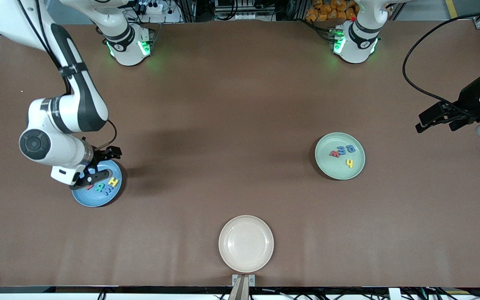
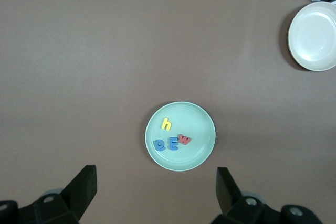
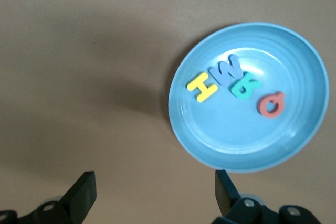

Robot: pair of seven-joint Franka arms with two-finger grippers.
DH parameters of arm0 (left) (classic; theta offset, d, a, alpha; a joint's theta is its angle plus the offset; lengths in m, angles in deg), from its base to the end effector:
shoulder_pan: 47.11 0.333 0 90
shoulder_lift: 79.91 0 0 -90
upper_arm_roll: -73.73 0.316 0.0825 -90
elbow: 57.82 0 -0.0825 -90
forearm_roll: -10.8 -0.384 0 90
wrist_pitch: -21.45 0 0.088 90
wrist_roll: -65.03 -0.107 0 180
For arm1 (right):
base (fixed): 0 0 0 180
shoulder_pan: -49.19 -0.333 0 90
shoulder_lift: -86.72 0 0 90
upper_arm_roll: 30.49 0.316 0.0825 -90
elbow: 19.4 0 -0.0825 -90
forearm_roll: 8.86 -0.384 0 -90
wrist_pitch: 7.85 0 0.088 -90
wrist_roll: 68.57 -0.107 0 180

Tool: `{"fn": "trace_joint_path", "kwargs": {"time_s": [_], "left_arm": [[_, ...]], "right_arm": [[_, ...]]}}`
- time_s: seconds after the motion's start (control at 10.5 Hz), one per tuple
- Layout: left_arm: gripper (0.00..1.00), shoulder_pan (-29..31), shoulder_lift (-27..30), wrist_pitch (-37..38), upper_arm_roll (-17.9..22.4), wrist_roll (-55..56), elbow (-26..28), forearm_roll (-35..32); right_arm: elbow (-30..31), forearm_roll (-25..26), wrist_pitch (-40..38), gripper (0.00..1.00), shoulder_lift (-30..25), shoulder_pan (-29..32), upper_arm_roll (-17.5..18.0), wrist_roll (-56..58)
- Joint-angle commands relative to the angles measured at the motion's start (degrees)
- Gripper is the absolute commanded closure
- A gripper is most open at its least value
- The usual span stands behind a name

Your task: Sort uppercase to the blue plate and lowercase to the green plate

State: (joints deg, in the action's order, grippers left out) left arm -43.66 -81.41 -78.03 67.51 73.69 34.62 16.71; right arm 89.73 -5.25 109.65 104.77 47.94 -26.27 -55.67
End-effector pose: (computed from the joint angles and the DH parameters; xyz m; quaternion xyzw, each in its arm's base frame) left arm 0.5763 -0.0365 0.6052 0.9958 0.0573 0.0429 0.0572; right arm 0.5987 0.0520 0.3218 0.9809 0.1748 -0.0846 0.0097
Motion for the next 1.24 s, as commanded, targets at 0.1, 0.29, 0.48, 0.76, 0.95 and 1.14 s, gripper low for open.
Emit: {"fn": "trace_joint_path", "kwargs": {"time_s": [0.1, 0.29, 0.48, 0.76, 0.95, 1.14], "left_arm": [[0.00, -0.11, 2.64, 1.04, -0.37, 0.57, 0.90, -0.11], [0.00, -0.20, 2.91, 1.04, -0.81, 0.57, 0.99, -0.55], [0.00, -0.28, 2.99, 1.04, -0.81, 0.40, 1.60, -1.59], [0.00, -0.28, 3.61, 0.95, -0.81, -1.62, 1.78, -3.79], [0.00, -0.28, 3.52, 0.95, -0.90, -1.71, 1.78, -4.50], [0.00, -0.37, 3.52, 0.95, -0.90, -1.71, 1.78, -4.50]], "right_arm": [[3.72, -0.19, -2.10, 0.00, -11.61, -1.21, 0.18, -6.12], [-0.21, -0.19, -4.45, 0.00, -14.17, -1.12, -0.08, -5.87], [-10.11, -0.27, -14.08, 0.00, -14.53, -1.12, -1.05, -5.96], [-19.99, -6.59, -26.34, 0.00, -16.11, -1.56, -5.25, -6.14], [-22.72, -6.69, -27.84, 0.00, -16.64, -1.65, -7.81, -5.61], [-26.93, -6.60, -31.53, 0.00, -16.64, -1.04, -7.91, -5.70]]}}
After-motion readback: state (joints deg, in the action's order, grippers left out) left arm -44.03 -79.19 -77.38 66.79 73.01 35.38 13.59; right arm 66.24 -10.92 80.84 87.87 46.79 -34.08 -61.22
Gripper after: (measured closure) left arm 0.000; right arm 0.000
